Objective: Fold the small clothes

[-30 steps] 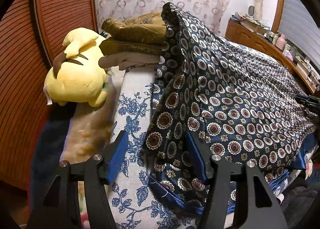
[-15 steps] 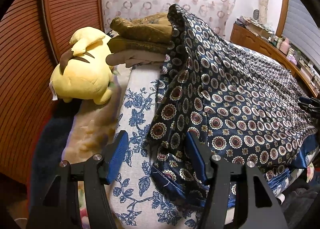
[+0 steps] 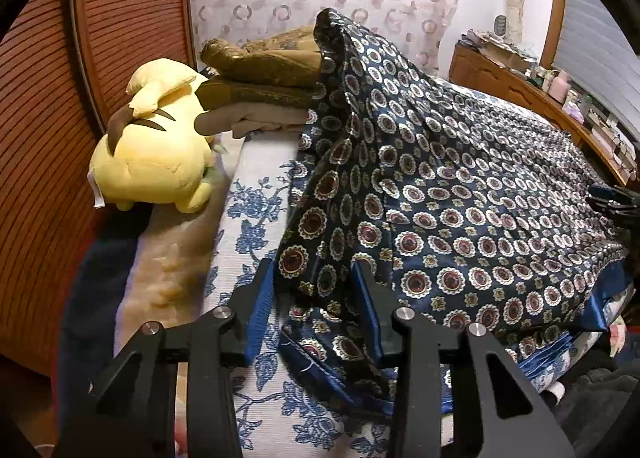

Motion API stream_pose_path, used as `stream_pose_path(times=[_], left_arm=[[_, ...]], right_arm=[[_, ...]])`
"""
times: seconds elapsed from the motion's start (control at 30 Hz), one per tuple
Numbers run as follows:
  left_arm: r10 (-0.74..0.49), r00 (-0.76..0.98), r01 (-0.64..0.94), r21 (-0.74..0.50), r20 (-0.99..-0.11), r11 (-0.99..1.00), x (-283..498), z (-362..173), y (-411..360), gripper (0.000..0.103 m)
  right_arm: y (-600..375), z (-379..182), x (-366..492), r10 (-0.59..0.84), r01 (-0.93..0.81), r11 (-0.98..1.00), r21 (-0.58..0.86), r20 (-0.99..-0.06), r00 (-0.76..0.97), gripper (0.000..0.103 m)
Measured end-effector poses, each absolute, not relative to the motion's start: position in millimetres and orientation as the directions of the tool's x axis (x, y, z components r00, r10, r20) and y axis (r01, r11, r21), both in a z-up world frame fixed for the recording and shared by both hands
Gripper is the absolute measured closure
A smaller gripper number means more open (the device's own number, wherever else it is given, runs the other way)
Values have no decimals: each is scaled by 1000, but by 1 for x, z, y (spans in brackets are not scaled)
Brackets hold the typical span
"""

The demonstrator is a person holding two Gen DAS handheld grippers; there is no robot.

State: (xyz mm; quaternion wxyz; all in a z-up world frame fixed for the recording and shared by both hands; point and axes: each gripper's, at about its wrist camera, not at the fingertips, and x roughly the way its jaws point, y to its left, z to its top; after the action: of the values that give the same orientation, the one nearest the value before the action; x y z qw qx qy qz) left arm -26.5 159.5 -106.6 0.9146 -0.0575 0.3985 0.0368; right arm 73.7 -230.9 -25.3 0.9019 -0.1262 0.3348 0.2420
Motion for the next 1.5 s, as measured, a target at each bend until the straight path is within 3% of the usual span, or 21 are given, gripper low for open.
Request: stream_pose_path(times=[0.13, 0.3, 0.6, 0.77, 0.93, 1.17, 1.5], left_arm=[[-5, 681, -107, -107, -732, 988, -24, -106, 160, 75], [-53, 684, -85, -152, -727, 985, -21, -104, 158, 98], [-105, 786, -33, -210, -610, 977, -34, -67, 146, 99], [-208, 805, 59, -273, -556, 960, -28, -44, 132, 99], [-265, 817, 165, -234, -512, 958, -10, -17, 99, 99], [-353, 802, 293, -198, -481, 935, 20, 7, 48, 99], [-470, 767, 454, -148, -437, 879, 49, 43, -13, 99]], right_arm=[[-231, -26, 74, 353, -521, 851, -65, -665, 658, 32], [-232, -25, 74, 353, -522, 851, -65, -665, 658, 32], [-232, -26, 74, 354, -523, 850, -64, -665, 657, 32], [-232, -26, 74, 355, -523, 850, -63, -666, 657, 32], [-241, -20, 73, 360, -488, 873, -13, -660, 660, 32], [-262, 11, 46, 396, -468, 884, 18, -559, 728, 32], [-280, 22, 12, 402, -465, 885, 3, -509, 761, 32]])
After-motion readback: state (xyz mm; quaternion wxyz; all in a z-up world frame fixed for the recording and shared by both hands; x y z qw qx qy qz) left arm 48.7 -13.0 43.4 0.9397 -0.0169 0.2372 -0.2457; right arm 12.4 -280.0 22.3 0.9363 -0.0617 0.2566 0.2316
